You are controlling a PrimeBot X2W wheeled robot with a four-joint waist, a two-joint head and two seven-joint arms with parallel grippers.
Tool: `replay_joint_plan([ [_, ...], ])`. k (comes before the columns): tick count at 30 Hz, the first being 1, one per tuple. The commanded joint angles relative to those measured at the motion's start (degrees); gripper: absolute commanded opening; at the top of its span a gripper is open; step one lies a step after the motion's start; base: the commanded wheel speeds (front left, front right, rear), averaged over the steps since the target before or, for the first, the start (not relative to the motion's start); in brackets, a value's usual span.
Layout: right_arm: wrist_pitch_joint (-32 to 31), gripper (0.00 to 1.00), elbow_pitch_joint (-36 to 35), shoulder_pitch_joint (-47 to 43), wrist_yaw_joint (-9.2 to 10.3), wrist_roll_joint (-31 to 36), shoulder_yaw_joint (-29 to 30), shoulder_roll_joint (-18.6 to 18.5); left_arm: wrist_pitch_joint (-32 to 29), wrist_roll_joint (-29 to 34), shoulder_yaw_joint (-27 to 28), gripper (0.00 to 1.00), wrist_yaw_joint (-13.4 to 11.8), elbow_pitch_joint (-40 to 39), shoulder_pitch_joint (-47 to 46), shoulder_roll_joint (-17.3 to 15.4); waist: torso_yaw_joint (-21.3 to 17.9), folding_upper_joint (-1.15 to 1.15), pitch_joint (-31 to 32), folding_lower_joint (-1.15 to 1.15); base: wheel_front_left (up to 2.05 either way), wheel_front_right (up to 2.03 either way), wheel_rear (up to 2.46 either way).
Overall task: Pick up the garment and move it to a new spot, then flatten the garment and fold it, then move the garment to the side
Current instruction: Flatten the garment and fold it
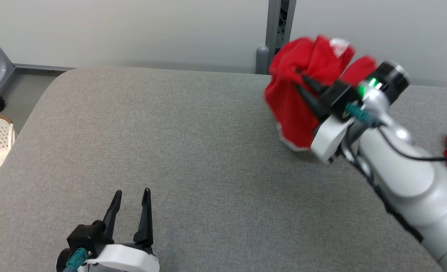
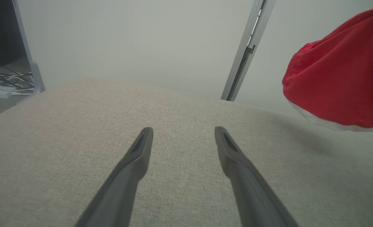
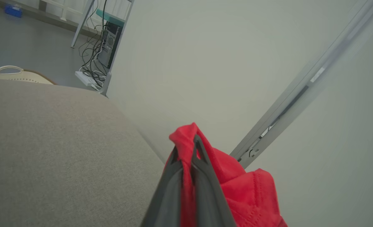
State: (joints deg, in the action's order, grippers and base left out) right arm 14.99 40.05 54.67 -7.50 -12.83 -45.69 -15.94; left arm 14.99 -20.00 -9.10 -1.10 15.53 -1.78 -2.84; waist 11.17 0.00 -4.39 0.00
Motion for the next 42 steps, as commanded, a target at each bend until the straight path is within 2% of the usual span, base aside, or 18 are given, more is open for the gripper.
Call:
replay_joint_plan([
  [1,0.2,0.0,0.3,-2.6,0.01,0.4,-1.6,0.2,0.2,-0.3,-0.1,1.0,-0.3,-0.3,-0.5,-0.2,0.5,0.0,-0.5,0.0,0.0,0.0,0.0],
  [4,0.3,0.0,0.1,-6.7,0.01,-1.4,-5.8,2.5,0.2,-0.5,0.0,1.0,-0.4,-0.3,-0.9,-0.2,1.0,0.0,-0.9,0.0,0.0,0.0,0.0],
  [11,0.2,0.0,-0.7,-14.7,0.01,-9.7,-17.1,4.8,0.2,-0.6,0.4,1.0,-0.8,-0.3,-0.9,-0.2,0.4,0.0,-1.1,0.0,0.0,0.0,0.0],
  [18,-3.3,0.0,-3.6,-20.4,0.01,-18.8,-25.8,4.6,0.2,-0.7,0.7,1.0,-0.8,0.2,-1.0,-0.2,-2.2,0.0,-0.6,0.0,0.0,0.0,0.0],
  [19,-4.3,0.05,-4.3,-21.1,0.0,-19.6,-26.5,4.3,0.2,-0.6,0.7,1.0,-0.7,0.2,-1.1,-0.2,-2.6,0.0,-0.6,0.0,0.0,0.0,0.0],
  [20,-5.1,1.0,-5.4,-21.5,0.0,-20.4,-26.8,4.0,0.2,-0.5,0.7,1.0,-0.6,0.2,-1.1,-0.2,-3.1,0.0,-0.6,0.0,0.0,0.0,0.0],
  [26,-10.4,1.0,-8.6,-23.6,0.01,-24.8,-27.6,1.3,0.2,-0.1,1.3,1.0,-0.4,0.3,-1.3,-0.2,-5.8,0.0,0.1,0.0,0.0,0.0,0.0],
  [32,-9.2,1.0,-8.8,-22.1,0.01,-26.9,-22.8,-1.0,0.2,0.5,2.5,1.0,-0.4,0.3,-1.4,-0.2,-8.3,0.0,1.4,0.0,0.0,0.0,0.0],
  [37,-5.1,1.0,-7.9,-21.3,0.01,-26.1,-12.8,-2.2,0.2,1.2,4.3,1.0,-0.1,-0.1,-1.4,-0.2,-10.8,0.0,2.6,0.0,0.0,0.0,0.0],
  [42,-0.8,1.0,-7.0,-23.0,0.0,-22.5,0.1,-1.4,0.2,1.5,5.8,1.0,0.0,-0.8,-2.2,-0.2,-12.7,0.0,2.8,0.0,0.0,0.0,0.0],
])
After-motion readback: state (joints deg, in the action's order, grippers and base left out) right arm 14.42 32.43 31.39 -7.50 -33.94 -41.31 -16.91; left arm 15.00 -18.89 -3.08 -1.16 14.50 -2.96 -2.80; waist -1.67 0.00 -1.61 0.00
